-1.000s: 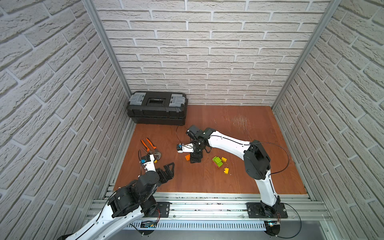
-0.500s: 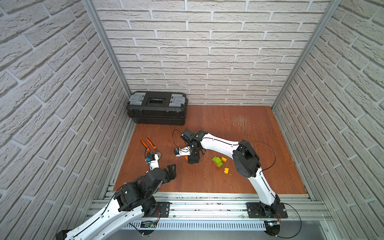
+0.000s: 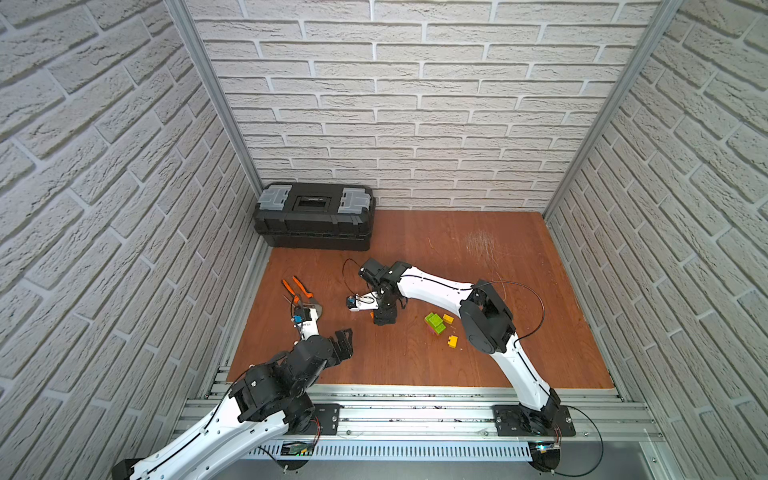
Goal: Assemble a carrot with lego
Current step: Pick up the lego brick from the center of the board.
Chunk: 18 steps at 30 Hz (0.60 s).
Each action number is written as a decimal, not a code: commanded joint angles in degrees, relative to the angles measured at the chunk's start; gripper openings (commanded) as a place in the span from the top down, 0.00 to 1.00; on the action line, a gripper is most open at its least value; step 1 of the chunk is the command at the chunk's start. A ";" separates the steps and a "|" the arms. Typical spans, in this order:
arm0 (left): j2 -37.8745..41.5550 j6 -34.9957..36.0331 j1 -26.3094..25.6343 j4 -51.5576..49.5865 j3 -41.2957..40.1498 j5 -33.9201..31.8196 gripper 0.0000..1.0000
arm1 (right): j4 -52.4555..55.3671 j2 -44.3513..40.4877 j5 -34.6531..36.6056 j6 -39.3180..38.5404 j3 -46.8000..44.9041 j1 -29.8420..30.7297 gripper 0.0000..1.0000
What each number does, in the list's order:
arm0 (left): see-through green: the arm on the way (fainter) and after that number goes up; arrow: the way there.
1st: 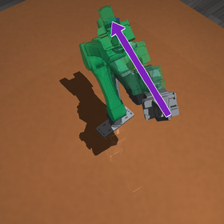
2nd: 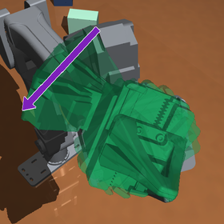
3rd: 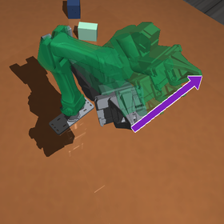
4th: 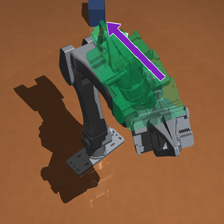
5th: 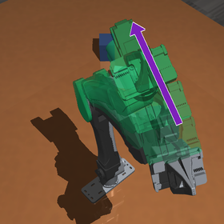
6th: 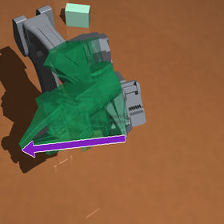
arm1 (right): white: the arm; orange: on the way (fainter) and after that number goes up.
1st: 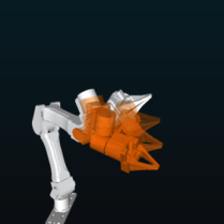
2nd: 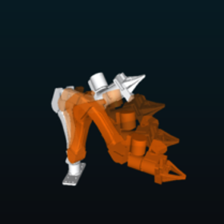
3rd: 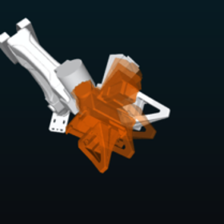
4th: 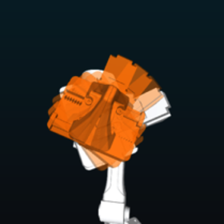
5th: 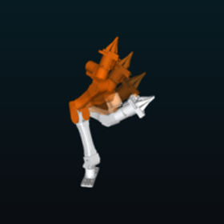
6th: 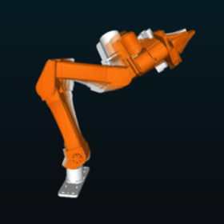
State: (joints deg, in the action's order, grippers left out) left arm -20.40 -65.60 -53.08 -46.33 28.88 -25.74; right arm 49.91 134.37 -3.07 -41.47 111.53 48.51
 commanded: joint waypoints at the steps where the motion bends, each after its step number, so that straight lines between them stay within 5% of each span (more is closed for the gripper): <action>1: -0.51 0.48 -0.31 0.65 1.53 -0.81 0.02 | -0.41 -0.18 0.54 -0.98 -2.02 0.22 0.22; 13: -2.40 0.78 -0.23 1.50 1.96 -0.87 0.02 | -0.78 -1.53 2.63 -0.19 -4.93 -0.25 0.37; 18: -3.05 1.09 -0.27 2.27 1.97 -0.90 0.02 | -0.18 -2.35 2.66 1.19 -6.32 -0.69 0.59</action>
State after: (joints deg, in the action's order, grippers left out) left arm -23.00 -65.54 -53.08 -46.00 29.52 -25.76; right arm 48.18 132.42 -2.76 -40.95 107.68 48.47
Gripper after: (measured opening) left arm 0.982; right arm 0.438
